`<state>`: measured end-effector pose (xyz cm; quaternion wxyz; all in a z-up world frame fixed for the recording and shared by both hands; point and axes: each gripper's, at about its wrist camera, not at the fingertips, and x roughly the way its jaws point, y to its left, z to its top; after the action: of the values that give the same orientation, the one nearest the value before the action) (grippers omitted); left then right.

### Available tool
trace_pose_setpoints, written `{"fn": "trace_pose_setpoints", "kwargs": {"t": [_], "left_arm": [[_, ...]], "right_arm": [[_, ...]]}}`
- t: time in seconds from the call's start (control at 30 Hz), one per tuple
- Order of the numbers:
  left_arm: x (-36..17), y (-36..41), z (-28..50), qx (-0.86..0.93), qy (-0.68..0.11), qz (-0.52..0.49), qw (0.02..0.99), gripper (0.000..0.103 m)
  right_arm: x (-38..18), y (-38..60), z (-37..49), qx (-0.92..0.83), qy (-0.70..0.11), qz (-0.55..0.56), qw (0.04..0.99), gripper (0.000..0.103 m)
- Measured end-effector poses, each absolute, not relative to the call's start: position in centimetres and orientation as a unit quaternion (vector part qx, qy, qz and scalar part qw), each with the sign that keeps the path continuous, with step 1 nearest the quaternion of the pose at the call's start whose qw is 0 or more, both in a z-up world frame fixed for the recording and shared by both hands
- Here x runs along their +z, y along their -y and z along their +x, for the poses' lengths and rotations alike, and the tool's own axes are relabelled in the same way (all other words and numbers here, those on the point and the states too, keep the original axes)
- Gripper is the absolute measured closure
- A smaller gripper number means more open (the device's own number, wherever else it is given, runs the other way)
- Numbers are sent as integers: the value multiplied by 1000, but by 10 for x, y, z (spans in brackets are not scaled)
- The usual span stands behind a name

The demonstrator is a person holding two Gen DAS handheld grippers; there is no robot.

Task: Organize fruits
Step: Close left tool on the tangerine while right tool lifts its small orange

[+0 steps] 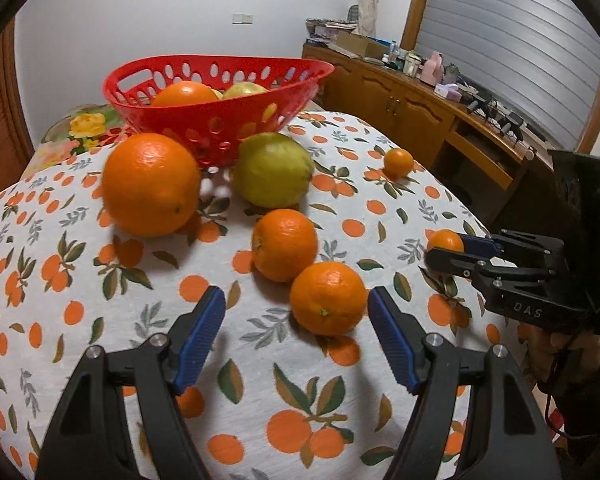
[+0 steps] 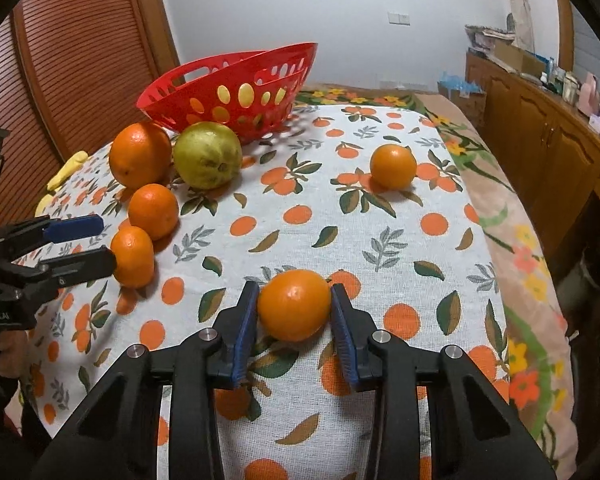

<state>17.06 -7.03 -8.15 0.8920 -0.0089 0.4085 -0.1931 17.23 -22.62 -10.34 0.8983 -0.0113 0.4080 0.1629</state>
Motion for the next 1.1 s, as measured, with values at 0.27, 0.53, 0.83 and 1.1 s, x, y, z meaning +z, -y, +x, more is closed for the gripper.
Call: {"fn": "trace_pose_setpoints", "kwargs": {"t": [0.27, 0.53, 0.83, 1.1], "left_arm": [[-84, 89, 174, -211, -410, 11, 887, 38], [-94, 90, 182, -206, -426, 6, 881, 52], [-89, 85, 176, -209, -415, -7, 885, 61], [-62, 64, 165, -196, -381, -24, 903, 61]], "right_arm": [[-104, 228, 174, 164, -407, -5, 899, 68], [-104, 228, 174, 164, -407, -4, 899, 68], [-104, 226, 173, 167, -406, -8, 899, 68], [-93, 219, 168, 175, -393, -20, 903, 68]]}}
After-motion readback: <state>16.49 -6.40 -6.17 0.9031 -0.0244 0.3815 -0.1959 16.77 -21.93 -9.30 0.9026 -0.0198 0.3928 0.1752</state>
